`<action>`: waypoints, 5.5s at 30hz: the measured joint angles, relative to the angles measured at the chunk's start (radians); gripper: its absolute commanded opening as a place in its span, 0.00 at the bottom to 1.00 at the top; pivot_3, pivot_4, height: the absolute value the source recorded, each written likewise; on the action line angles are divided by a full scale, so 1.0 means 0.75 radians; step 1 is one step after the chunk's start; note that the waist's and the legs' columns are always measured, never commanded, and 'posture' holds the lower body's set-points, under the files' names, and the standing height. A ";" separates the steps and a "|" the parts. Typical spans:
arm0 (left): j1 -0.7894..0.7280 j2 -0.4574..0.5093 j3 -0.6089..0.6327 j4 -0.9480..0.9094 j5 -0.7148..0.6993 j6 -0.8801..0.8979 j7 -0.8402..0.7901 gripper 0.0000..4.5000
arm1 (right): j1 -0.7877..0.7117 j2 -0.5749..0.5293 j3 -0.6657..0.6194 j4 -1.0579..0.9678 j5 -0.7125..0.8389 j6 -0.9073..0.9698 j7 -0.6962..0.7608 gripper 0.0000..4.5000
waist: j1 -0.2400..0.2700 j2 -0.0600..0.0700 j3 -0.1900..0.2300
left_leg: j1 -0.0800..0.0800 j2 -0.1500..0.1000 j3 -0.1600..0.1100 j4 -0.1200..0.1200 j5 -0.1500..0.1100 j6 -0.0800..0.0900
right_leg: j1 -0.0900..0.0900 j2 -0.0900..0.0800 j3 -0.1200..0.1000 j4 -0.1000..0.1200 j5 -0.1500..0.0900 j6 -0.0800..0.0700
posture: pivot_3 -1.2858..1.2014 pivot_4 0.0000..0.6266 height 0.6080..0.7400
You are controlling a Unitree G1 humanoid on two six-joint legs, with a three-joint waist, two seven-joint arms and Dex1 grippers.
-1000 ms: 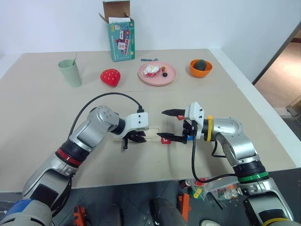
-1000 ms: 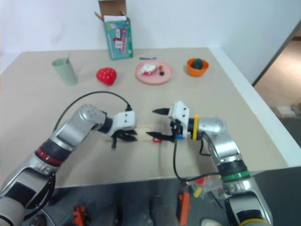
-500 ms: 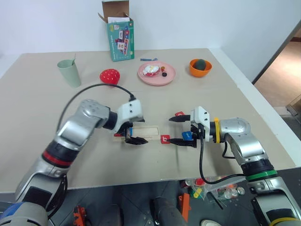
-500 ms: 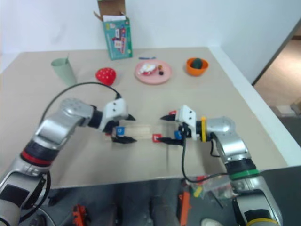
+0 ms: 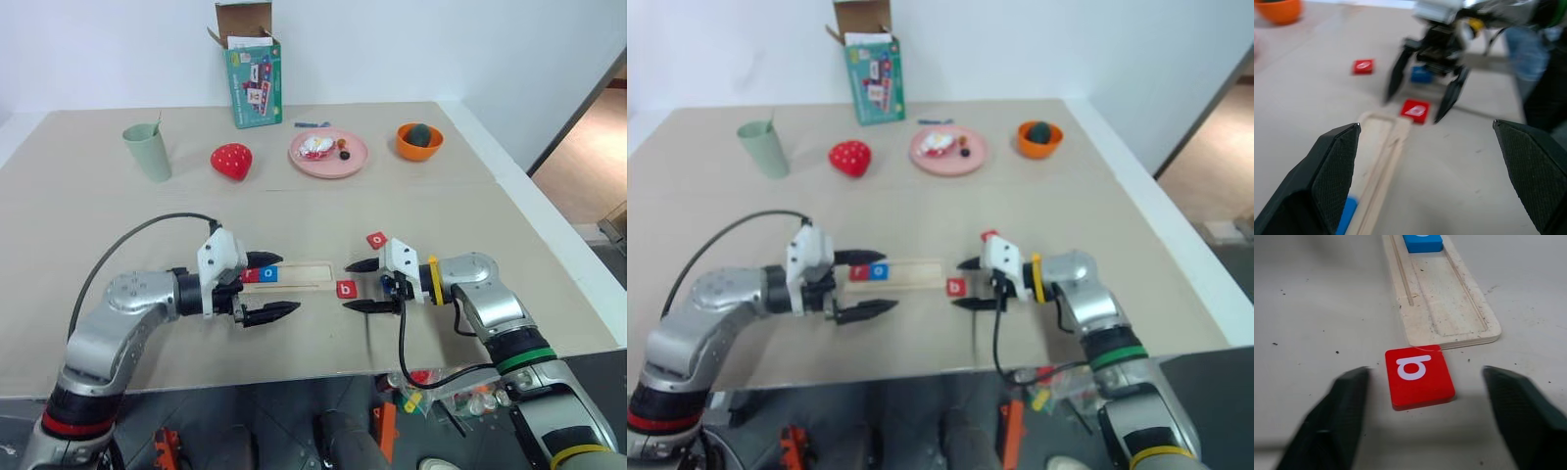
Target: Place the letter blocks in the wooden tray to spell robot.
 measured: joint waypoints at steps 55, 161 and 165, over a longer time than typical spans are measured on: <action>0.416 -0.115 0.126 -0.035 -0.003 -0.311 0.453 1.00 | -0.490 0.431 0.164 0.505 -0.203 0.028 -0.036 0.26 | -0.010 0.000 0.000 | 0.007 0.003 0.002 -0.004 0.001 0.001 | 0.003 0.003 0.001 -0.001 0.002 -0.002 | 0.52 0.24 1.00; 0.321 0.090 -0.001 -0.074 -0.152 -0.169 0.235 1.00 | -0.101 0.159 0.082 -0.171 -0.051 0.456 -0.305 0.00 | -0.007 0.001 0.001 | -0.002 0.002 -0.001 -0.004 0.000 0.001 | -0.002 0.002 -0.002 -0.002 -0.001 -0.002 | 0.52 0.24 1.00; 0.323 0.090 -0.001 -0.074 -0.148 -0.170 0.235 1.00 | -0.088 0.119 0.040 -0.266 0.020 0.552 -0.252 0.17 | -0.007 0.001 0.001 | -0.003 0.002 -0.001 -0.004 0.000 0.001 | -0.003 0.002 -0.003 -0.002 -0.001 -0.002 | 0.52 0.24 1.00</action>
